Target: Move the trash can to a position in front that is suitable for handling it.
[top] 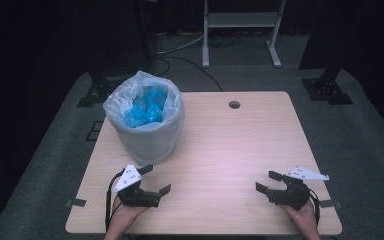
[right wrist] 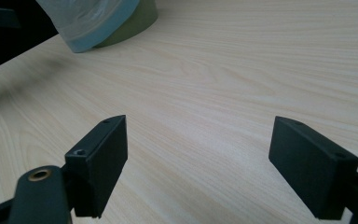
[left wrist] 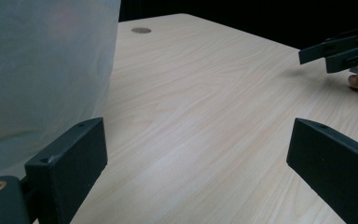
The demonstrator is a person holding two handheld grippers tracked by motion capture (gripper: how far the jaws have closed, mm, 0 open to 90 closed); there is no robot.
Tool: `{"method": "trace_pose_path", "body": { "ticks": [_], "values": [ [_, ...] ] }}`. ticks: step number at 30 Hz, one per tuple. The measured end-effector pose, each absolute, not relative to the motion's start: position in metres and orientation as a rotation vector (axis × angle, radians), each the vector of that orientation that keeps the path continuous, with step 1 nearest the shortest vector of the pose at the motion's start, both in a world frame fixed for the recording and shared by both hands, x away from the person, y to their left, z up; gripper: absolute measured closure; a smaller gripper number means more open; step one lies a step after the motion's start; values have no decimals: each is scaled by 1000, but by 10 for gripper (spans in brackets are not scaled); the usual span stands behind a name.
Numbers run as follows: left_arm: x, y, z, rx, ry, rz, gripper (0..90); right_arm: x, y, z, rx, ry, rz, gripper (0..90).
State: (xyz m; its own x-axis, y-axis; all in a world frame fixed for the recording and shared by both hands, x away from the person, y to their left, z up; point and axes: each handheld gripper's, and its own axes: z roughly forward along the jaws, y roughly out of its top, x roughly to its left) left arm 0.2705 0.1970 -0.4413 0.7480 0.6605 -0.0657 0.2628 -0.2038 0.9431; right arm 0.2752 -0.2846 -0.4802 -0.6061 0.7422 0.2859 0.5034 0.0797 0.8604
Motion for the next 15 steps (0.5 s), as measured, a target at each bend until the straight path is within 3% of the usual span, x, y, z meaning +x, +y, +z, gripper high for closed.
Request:
{"method": "trace_pose_path", "body": {
  "ticks": [15],
  "values": [
    [269,217,-394,1759,688,469,51,278,-272,-481,1230,2185,1519,182]
  ]
}}
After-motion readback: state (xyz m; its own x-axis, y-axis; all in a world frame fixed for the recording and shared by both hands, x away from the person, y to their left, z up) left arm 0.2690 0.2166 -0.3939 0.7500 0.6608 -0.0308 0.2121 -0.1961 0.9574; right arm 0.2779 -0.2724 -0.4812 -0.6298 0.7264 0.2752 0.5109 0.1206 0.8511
